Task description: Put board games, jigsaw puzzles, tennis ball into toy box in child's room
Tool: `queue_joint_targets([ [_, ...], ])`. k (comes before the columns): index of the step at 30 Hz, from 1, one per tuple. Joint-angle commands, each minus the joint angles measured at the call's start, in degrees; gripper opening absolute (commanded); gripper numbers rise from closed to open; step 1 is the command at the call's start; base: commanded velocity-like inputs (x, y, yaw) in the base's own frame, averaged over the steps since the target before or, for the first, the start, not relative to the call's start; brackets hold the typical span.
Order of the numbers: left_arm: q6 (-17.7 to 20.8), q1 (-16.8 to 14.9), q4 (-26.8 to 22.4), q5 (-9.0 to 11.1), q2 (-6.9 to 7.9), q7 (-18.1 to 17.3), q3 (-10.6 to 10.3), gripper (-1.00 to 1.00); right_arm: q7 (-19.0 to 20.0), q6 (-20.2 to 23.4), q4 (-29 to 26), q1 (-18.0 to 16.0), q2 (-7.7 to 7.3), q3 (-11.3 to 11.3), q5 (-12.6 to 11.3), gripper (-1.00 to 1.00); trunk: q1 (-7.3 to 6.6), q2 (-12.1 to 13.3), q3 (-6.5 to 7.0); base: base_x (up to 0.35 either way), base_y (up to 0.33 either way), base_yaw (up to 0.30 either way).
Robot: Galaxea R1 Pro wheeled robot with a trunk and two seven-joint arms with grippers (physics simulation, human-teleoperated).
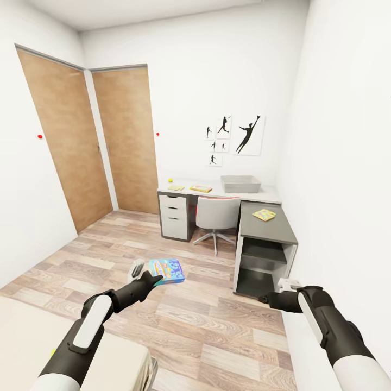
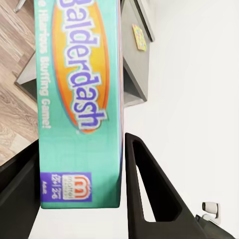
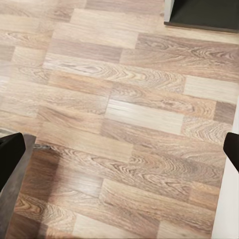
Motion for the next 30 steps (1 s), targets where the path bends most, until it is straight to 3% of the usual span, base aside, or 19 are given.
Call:
queue_joint_targets([
  [1,0.3,0.0,0.0,-0.1,-0.01,-0.2,0.1,-1.0,-0.1,0.4,-0.1,0.0,0.01,0.1,-0.4,1.0,0.02,-0.1,-0.11,0.0,0.0,-0.036],
  [4,0.3,0.0,0.0,-0.1,-0.01,-0.2,0.1,-1.0,-0.1,0.5,-0.1,0.0,0.02,0.9,-0.4,1.0,0.02,-0.1,-0.11,0.0,0.0,-0.101],
  [13,0.2,0.2,0.0,-0.1,0.02,-0.2,0.3,-1.0,-0.2,0.7,-0.2,0.0,0.04,5.9,-0.5,1.0,0.02,-0.1,-0.11,0.0,0.0,-0.219],
  [23,-0.3,1.3,0.0,-0.1,0.33,-0.3,3.0,-1.0,-0.2,0.7,0.1,0.1,0.34,6.9,-0.6,1.0,0.02,-0.1,-0.11,0.0,0.0,-0.277],
  [30,-0.4,1.9,0.0,-0.1,0.44,-0.3,4.6,-1.0,-0.2,0.6,0.2,0.3,2.77,6.9,-0.3,1.0,0.02,-0.1,-0.11,0.0,0.0,-0.152],
])
